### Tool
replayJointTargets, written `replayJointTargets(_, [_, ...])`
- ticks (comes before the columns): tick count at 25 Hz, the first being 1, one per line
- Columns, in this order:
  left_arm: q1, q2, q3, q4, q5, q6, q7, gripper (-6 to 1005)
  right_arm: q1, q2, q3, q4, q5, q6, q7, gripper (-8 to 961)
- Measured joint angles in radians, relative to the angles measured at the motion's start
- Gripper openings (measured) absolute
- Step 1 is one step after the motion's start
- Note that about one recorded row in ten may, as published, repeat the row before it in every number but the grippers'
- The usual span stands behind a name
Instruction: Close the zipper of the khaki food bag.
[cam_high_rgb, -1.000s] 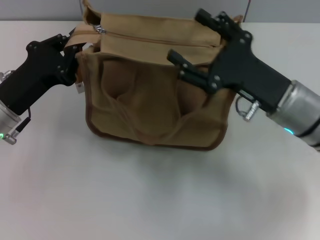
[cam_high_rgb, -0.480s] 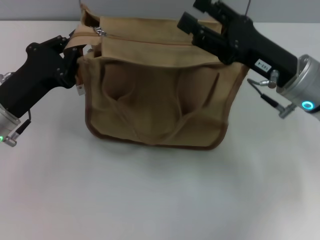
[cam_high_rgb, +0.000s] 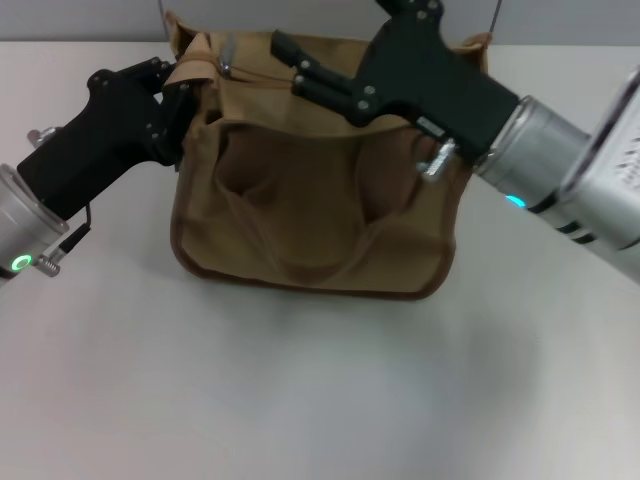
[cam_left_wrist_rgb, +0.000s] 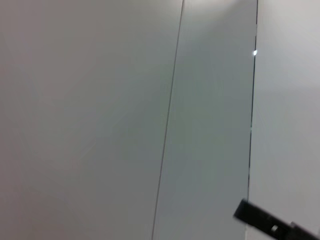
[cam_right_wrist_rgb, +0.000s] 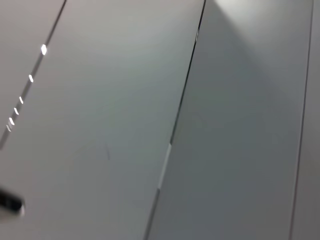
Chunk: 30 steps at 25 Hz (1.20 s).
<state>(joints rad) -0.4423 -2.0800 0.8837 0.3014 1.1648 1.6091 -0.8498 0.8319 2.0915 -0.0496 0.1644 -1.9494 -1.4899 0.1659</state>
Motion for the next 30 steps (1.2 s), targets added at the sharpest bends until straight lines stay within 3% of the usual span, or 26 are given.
replayJointTargets(8, [-0.025,0.000,0.002,-0.001,0.001,-0.002,-0.017,32,-0.014,0.001,0.080,0.134,-0.004,0.186,-0.376,840])
replayJointTargets(20, [-0.041,0.000,0.001,-0.001,0.001,-0.010,-0.017,35,-0.079,0.001,0.073,0.165,-0.021,0.113,-0.428,839])
replayJointTargets(30, [-0.051,0.000,0.003,-0.003,0.001,-0.011,-0.017,37,-0.052,0.001,0.103,0.178,-0.037,0.163,-0.433,839])
